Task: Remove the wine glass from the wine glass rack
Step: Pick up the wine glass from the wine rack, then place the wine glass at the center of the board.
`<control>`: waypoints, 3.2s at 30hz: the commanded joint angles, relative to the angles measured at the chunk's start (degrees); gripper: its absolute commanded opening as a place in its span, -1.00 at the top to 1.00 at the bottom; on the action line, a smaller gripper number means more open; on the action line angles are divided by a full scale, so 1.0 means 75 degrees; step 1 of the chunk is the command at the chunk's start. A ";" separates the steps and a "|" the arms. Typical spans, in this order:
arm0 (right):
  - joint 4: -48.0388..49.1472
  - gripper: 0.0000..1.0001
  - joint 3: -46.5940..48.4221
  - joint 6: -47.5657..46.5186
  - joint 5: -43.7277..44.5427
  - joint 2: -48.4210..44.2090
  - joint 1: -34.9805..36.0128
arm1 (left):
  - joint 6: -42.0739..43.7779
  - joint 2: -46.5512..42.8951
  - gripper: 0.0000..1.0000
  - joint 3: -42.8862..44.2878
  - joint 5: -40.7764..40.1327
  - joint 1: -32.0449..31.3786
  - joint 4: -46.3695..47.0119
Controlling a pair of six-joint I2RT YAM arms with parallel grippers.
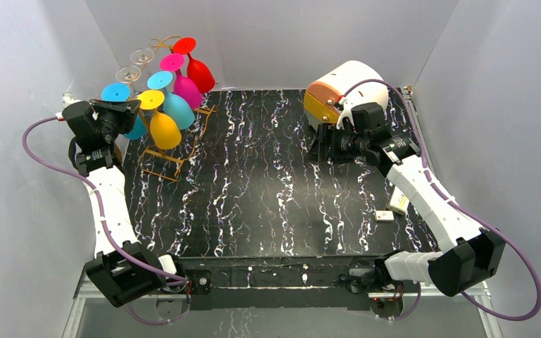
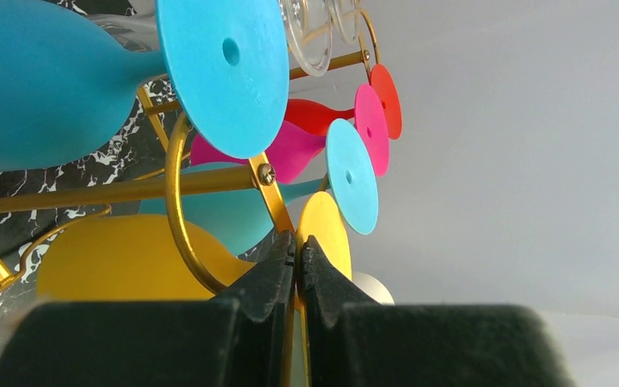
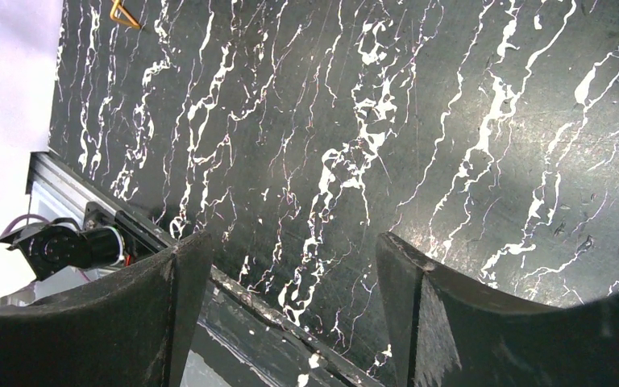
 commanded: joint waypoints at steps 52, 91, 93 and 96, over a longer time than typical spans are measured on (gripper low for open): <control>0.0828 -0.70 -0.0104 0.0322 -0.0446 -0.0364 -0.0001 | 0.0932 -0.1341 1.00 -0.0137 0.0342 -0.0985 -0.0521; 0.8066 -0.48 -0.3949 0.5505 -0.3838 -0.0944 0.0377 | 0.1353 -0.2005 1.00 -0.3240 0.0571 -0.7182 0.2686; 0.8438 -0.45 -0.4111 0.5574 -0.3793 -0.0974 0.0671 | 0.0876 -0.2111 1.00 -0.3643 0.0637 -0.7193 0.3300; 0.9102 -0.35 -0.4365 0.5915 -0.3551 -0.1005 0.0991 | 0.0591 -0.2381 1.00 -0.4155 0.0629 -0.7280 0.3694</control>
